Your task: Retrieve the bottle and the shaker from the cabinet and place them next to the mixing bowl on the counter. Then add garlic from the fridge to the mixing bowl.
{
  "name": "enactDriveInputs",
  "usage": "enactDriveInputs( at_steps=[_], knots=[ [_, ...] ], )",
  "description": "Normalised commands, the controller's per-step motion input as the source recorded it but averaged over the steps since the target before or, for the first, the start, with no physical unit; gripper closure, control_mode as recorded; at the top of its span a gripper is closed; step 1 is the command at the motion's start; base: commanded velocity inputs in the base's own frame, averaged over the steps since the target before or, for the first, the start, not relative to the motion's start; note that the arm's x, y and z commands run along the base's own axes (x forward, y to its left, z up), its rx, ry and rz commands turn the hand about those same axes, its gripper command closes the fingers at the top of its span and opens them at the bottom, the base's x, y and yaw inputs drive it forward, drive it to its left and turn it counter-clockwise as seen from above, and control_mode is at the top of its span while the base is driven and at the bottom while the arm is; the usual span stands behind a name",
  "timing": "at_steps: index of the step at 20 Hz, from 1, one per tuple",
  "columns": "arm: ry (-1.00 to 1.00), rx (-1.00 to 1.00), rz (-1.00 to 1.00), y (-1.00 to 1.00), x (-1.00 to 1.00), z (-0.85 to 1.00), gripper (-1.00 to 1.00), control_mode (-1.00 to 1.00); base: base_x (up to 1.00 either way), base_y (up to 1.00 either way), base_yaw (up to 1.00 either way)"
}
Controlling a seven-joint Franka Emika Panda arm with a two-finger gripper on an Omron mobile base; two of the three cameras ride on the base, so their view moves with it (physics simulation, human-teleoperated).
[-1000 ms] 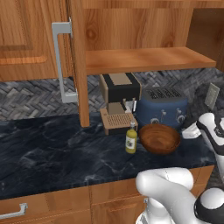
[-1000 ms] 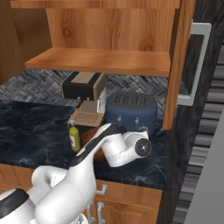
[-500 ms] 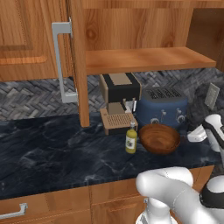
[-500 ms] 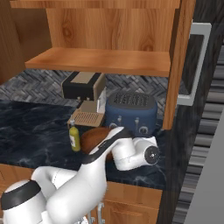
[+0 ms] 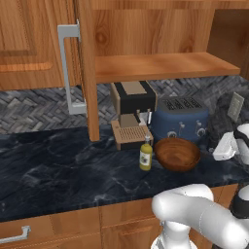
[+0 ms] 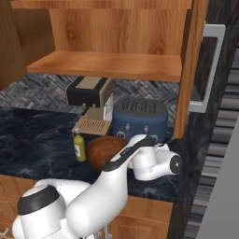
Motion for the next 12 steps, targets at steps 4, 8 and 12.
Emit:
enactDriveInputs(
  at_steps=[4,8,12],
  knots=[
    [0.0,0.0,0.03,0.0,0.0,-0.28,1.0,-1.0,0.0,0.0,0.0],
    [0.0,0.0,-0.02,0.0,0.0,-0.37,1.0,-1.0,0.0,0.0,0.0],
    [0.0,0.0,-0.05,0.01,0.0,-0.31,1.0,-1.0,0.0,0.0,0.0]
  ],
)
